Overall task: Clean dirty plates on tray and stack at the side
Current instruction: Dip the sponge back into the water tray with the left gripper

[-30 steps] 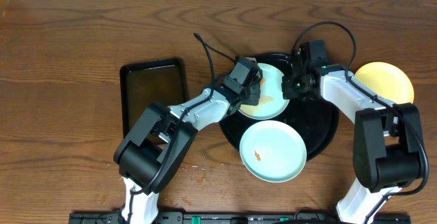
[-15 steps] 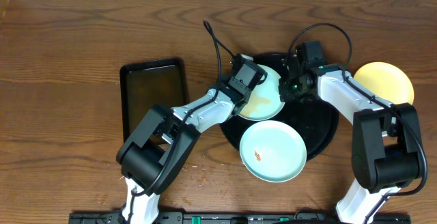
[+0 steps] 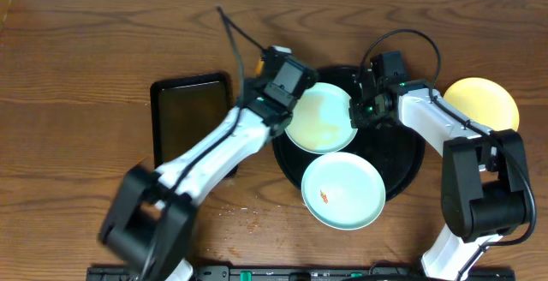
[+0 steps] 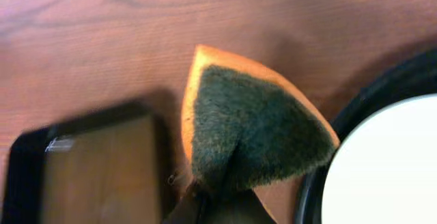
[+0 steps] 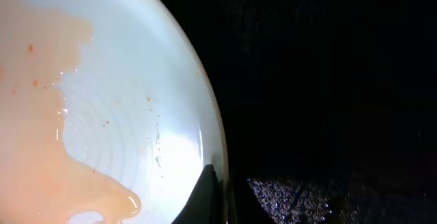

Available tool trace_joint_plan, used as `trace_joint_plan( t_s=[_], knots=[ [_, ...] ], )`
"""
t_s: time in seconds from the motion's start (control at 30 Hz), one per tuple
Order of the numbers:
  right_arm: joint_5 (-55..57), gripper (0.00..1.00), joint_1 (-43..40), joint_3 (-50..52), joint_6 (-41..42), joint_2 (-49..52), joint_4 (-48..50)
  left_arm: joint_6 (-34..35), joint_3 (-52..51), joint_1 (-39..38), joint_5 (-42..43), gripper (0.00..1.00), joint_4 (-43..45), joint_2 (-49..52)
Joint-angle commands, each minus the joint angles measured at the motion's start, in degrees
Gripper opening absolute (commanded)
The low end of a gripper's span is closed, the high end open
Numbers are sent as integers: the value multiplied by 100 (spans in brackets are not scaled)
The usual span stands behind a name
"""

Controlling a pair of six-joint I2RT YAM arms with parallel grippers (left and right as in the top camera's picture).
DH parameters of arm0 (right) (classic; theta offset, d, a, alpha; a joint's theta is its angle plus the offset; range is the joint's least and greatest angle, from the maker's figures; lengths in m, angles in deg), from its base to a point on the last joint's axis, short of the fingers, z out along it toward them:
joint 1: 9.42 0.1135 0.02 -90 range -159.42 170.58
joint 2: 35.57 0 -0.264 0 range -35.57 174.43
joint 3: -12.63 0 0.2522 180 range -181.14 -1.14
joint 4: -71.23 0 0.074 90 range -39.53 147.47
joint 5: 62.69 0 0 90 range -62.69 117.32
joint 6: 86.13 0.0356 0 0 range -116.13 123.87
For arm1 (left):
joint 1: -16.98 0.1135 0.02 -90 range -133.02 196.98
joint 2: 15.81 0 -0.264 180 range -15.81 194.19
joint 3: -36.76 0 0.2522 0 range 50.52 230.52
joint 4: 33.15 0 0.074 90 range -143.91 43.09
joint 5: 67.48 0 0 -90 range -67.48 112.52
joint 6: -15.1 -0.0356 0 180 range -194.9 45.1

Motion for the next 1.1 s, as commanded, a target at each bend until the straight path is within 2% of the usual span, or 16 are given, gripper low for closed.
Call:
trace_joint_plan(
  t_s=[0.0, 0.07, 0.23, 0.4, 0.53, 0.6, 0.67, 0.77, 0.8, 0.87, 0.97, 1.07],
  knots=[
    [549, 1, 24, 254, -160, 258, -160, 789, 63, 481, 616, 8, -778, -745],
    [549, 1, 24, 254, -160, 258, -160, 1071, 63, 837, 896, 8, -1362, -968],
    [546, 1, 74, 254, -157, 258, -127, 1115, -120, 1873, 1659, 8, -2295, -990],
    [529, 1, 81, 254, -160, 258, -111, 1102, -870, 2726, 1921, 8, -2092, -892],
    [529, 1, 83, 256, -160, 258, -111, 549, -1266, 3202, 2739, 10, -1552, -883],
    [529, 1, 83, 256, -160, 258, -94, 374, -1292, 3265, 2826, 15, -1467, -883],
    [507, 1, 83, 256, -160, 258, -87, 330, -1294, 3276, 2771, 36, -1421, -883],
    [459, 1, 83, 256, -160, 258, -72, 330, -1263, 3274, 2787, 37, -1401, -896],
    [461, 1, 83, 256, -157, 258, -70, 330, -1224, 3272, 2796, 42, -1412, -901],
    [461, 2, 83, 254, -160, 258, -63, 334, -1075, 3226, 2802, 43, -1519, -944],
    [461, 6, 81, 256, -160, 258, -72, 334, -782, 3008, 3329, 44, -1635, -1071],
    [459, 8, 83, 256, -160, 258, -87, 337, -734, 2579, 4019, 44, -1314, -1147]
  ],
)
